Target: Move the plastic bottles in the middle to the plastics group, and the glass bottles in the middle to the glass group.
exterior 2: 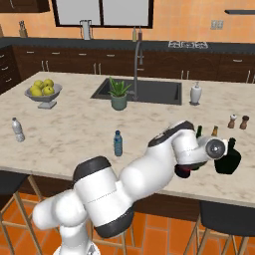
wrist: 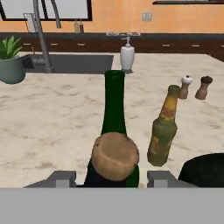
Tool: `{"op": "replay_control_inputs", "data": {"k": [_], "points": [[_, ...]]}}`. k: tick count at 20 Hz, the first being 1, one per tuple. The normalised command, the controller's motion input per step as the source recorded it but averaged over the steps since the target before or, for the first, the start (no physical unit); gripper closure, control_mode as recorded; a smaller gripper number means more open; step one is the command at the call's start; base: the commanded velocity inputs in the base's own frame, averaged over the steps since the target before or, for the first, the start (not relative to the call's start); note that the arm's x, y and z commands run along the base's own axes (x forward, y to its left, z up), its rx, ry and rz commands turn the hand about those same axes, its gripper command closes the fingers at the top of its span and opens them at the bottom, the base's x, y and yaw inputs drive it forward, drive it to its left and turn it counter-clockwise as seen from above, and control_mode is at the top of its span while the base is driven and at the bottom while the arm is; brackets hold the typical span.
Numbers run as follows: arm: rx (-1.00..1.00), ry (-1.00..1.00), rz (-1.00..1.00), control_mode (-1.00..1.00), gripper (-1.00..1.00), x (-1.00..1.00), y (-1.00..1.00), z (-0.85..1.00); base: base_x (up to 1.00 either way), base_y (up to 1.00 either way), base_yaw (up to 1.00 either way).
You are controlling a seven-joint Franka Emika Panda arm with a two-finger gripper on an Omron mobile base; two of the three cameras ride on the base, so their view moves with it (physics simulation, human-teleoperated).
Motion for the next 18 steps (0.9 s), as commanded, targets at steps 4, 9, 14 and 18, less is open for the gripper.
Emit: {"op": "replay_control_inputs", "data": {"k": [4, 9, 14, 18], "points": [[-0.04, 0.00, 0.00, -1.00, -1.00, -0.14, 0.54, 0.07, 0.00, 0.00, 0.00], [-0.08, 0.00, 0.00, -1.00, -1.00, -0.02, 0.54, 0.36, 0.00, 0.00, 0.00], [-0.04, 0.00, -0.01, -1.00, -1.00, -0.20, 0.47, 0.58, 0.00, 0.00, 0.00], [-0.15, 0.00, 0.00, -1.00, -1.00, -0.31, 0.49, 0.64, 0.00, 0.00, 0.00]]}}
